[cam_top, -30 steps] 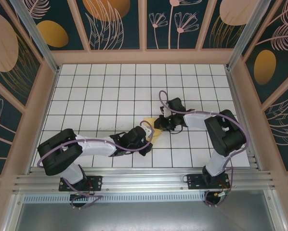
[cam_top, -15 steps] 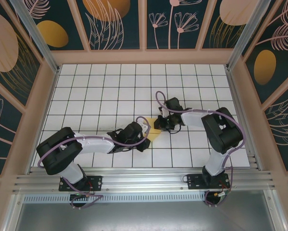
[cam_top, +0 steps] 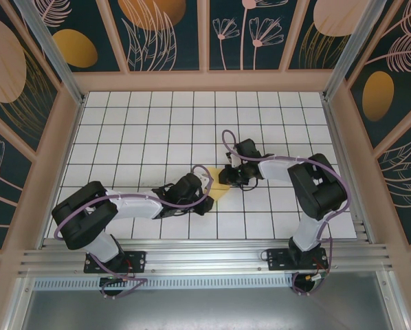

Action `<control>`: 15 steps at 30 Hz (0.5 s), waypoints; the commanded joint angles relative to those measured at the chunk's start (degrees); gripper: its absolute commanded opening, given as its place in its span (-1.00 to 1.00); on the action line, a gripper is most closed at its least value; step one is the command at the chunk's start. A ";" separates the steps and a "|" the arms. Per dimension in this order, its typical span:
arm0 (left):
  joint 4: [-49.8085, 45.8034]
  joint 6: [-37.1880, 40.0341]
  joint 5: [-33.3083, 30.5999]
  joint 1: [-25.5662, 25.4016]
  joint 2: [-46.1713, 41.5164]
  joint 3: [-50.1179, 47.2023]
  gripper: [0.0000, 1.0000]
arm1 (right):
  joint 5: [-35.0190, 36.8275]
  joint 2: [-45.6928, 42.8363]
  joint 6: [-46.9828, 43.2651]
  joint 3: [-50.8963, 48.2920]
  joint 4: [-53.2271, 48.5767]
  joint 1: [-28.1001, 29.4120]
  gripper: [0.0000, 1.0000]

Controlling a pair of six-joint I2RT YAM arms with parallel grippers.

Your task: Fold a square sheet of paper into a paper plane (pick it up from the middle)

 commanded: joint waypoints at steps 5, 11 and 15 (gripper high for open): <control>3.04 -0.40 3.03 1.07 0.41 -1.31 -0.64 | 0.40 -9.71 -2.02 -1.43 2.56 -0.53 -0.48; 4.70 0.35 7.18 2.50 0.39 -2.15 -0.65 | -0.64 -18.58 -6.60 -8.41 9.43 -1.70 -0.32; 5.28 1.01 8.99 2.72 0.32 -2.32 -0.65 | -4.81 -21.57 -14.93 -12.93 14.13 -1.54 -0.27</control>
